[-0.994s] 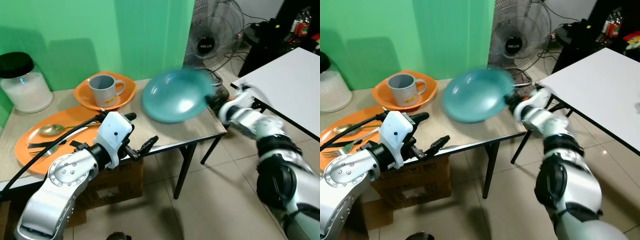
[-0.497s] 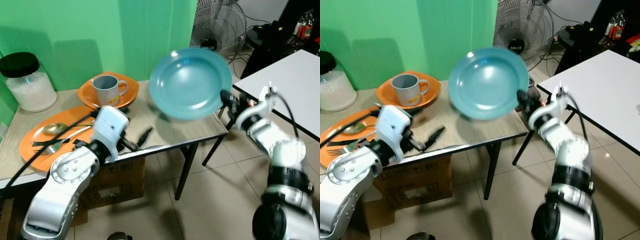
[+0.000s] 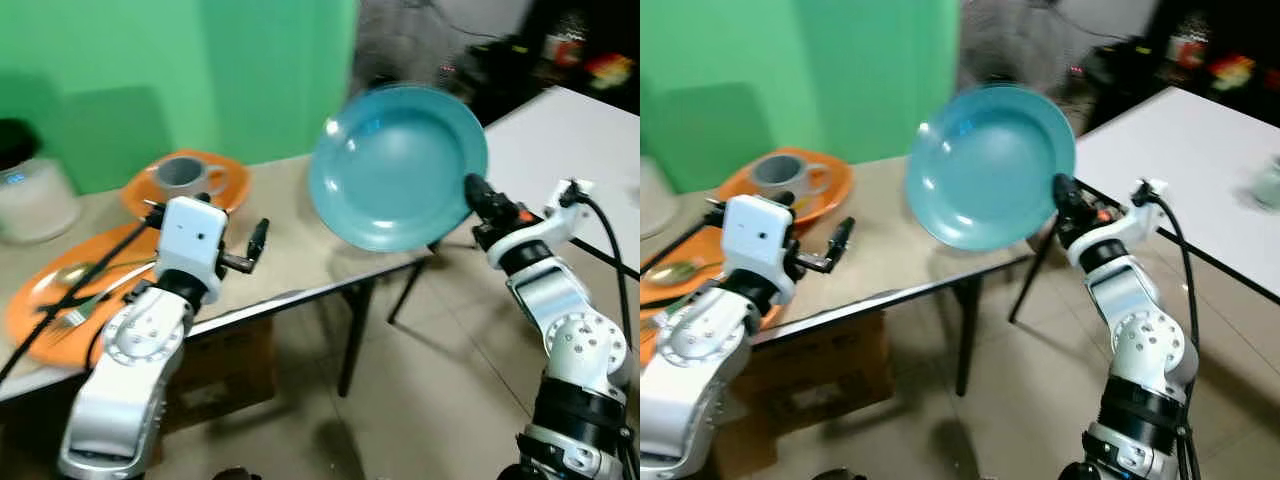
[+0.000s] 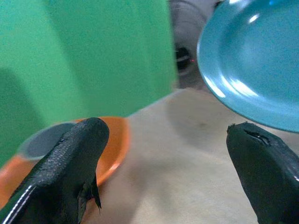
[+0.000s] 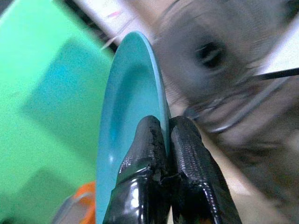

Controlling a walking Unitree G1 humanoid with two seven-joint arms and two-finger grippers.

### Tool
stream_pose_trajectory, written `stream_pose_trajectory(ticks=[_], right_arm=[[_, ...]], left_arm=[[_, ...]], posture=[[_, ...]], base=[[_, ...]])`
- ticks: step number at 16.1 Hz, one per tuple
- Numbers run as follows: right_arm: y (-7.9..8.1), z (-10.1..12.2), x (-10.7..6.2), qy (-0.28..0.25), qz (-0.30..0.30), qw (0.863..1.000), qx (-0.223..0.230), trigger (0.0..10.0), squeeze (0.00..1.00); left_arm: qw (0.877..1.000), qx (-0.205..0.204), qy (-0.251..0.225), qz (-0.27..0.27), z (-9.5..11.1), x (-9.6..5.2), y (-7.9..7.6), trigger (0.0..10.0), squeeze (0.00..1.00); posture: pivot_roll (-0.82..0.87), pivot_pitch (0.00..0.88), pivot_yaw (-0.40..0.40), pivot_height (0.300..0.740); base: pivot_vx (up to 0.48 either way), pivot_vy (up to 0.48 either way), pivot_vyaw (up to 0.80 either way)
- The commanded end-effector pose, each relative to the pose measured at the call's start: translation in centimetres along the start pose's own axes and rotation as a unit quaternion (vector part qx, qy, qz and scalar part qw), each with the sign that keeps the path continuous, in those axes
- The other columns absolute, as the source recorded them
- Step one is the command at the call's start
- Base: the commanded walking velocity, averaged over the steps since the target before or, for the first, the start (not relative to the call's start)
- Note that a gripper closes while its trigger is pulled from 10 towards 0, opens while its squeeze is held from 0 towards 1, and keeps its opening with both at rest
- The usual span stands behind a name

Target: Setting the table

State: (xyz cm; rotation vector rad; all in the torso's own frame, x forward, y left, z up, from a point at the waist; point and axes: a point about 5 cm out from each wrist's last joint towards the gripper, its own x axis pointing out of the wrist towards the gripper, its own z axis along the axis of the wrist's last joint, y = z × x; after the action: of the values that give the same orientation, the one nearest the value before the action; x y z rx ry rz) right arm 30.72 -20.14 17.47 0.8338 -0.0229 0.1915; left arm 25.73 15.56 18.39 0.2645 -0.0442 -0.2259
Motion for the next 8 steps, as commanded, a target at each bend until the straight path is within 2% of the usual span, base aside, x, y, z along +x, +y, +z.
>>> stream_pose_trajectory(ticks=[1,4,5,8], right_arm=[[0.2,1.3,-0.7,-0.033,-0.007,0.999,-0.014,10.0,0.00],[-0.2,1.8,-1.7,-0.049,-0.034,0.998,-0.015,10.0,0.00],[-0.5,2.1,-2.0,-0.058,-0.047,0.997,-0.017,10.0,0.00],[-0.7,2.2,-2.1,-0.065,-0.065,0.996,-0.016,10.0,0.00]], left_arm=[[1.000,0.002,0.000,0.014,-0.1,0.1,-0.1,10.0,0.00],[0.999,0.000,-0.003,0.039,-0.2,0.1,-0.2,10.0,0.00],[0.998,-0.018,0.007,0.064,-0.6,0.1,0.0,10.0,0.00],[0.998,-0.010,0.000,0.068,-0.8,0.0,-0.2,10.0,0.00]], posture=[[-0.02,0.000,-0.056,0.740],[-0.02,0.000,-0.056,0.740],[-0.02,0.000,-0.056,0.740],[-0.03,0.000,-0.052,0.740]], base=[[0.000,0.000,-0.79],[0.000,0.000,-0.79],[0.000,0.000,-0.79],[0.000,0.000,-0.79]])
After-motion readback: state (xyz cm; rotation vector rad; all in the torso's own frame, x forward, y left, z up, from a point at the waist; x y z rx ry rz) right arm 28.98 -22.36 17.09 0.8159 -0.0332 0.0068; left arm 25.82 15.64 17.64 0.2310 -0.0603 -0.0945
